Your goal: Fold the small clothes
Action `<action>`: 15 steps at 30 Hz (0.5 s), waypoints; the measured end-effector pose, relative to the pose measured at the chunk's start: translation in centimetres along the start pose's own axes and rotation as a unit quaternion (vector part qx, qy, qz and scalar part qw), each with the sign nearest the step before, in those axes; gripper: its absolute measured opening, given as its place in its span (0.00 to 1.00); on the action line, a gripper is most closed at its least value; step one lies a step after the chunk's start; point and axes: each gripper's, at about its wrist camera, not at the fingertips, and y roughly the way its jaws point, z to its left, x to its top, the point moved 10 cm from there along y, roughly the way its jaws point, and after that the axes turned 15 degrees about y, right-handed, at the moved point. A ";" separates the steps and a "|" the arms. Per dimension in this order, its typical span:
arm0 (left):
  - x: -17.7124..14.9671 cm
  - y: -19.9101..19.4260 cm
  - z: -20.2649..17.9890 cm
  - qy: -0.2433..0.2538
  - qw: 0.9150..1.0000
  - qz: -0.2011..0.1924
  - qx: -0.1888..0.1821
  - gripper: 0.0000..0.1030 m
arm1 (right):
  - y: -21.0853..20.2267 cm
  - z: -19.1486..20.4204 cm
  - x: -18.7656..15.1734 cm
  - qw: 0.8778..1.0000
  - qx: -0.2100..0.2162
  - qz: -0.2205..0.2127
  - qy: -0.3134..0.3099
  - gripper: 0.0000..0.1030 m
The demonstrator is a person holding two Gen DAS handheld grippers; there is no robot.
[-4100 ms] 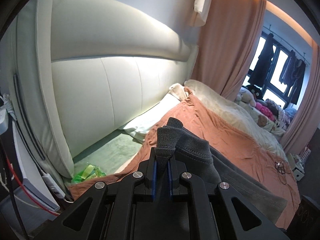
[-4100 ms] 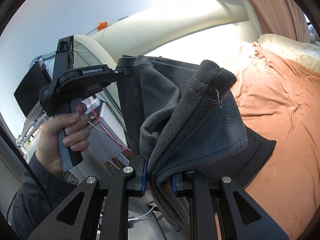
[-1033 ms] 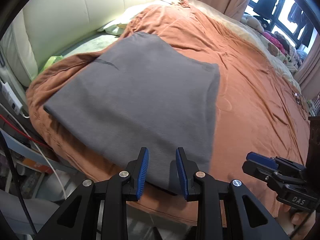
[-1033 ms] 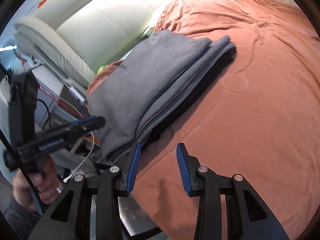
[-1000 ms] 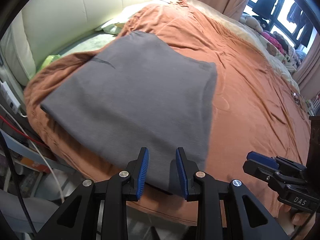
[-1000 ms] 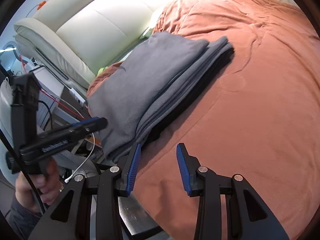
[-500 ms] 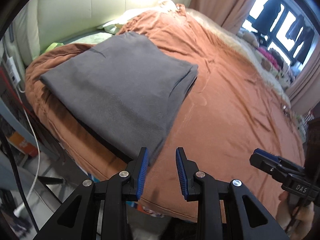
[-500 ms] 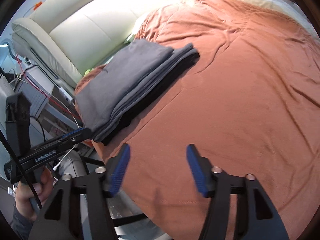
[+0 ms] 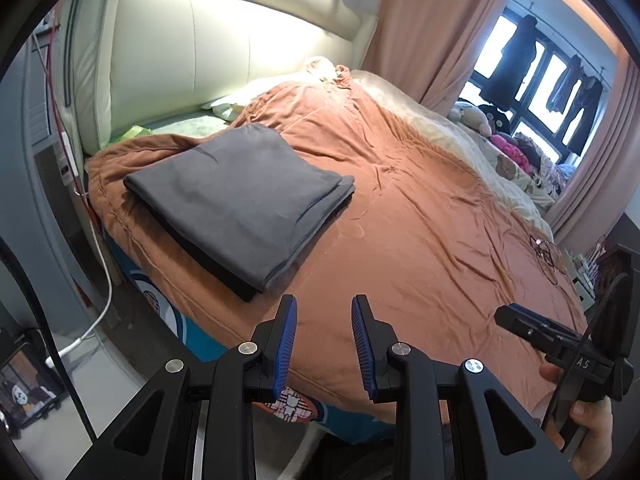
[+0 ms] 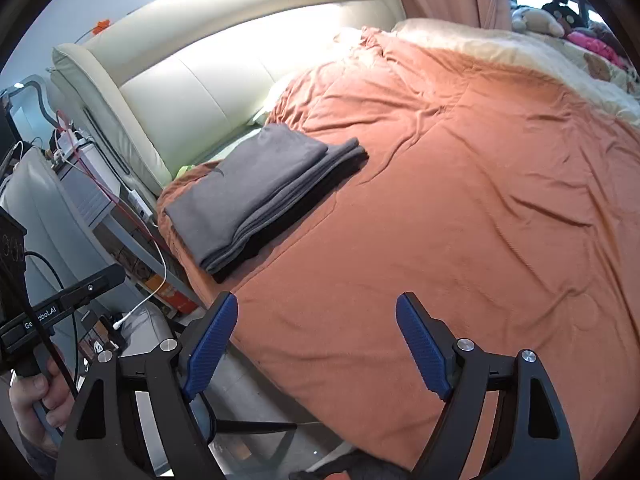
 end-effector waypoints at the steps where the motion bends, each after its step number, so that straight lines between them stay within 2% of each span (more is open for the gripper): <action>1: -0.2 -0.4 -0.2 0.002 1.000 0.000 0.000 0.29 | -0.7 0.0 -0.3 1.000 -0.001 -0.005 0.000 0.79; 3: -0.6 -1.5 -0.6 0.007 1.000 -0.007 0.004 0.33 | -2.6 0.0 -0.8 1.000 -0.005 -0.023 -0.002 0.81; 4: -0.8 -2.1 -0.8 0.010 1.000 -0.011 0.005 0.42 | -3.9 -0.2 -1.2 0.999 -0.013 -0.040 -0.003 0.81; 6: -1.2 -3.5 -1.5 0.017 0.999 -0.027 0.005 0.55 | -5.6 -0.2 -2.0 0.998 -0.019 -0.054 -0.004 0.81; 8: -1.6 -4.8 -2.3 0.029 0.999 -0.037 0.005 0.59 | -7.5 -0.3 -3.3 0.997 -0.022 -0.068 -0.002 0.81; 11: -2.2 -6.8 -4.1 0.051 0.997 -0.050 0.004 0.75 | -10.3 -0.6 -5.3 0.996 -0.034 -0.086 -0.001 0.82; 13: -2.4 -8.7 -5.7 0.071 0.995 -0.071 0.000 0.94 | -11.9 -0.6 -6.6 0.995 -0.041 -0.094 -0.004 0.85; 15: -2.6 -10.4 -7.2 0.089 0.992 -0.092 -0.001 1.00 | -13.8 -0.8 -8.0 0.993 -0.054 -0.109 -0.007 0.94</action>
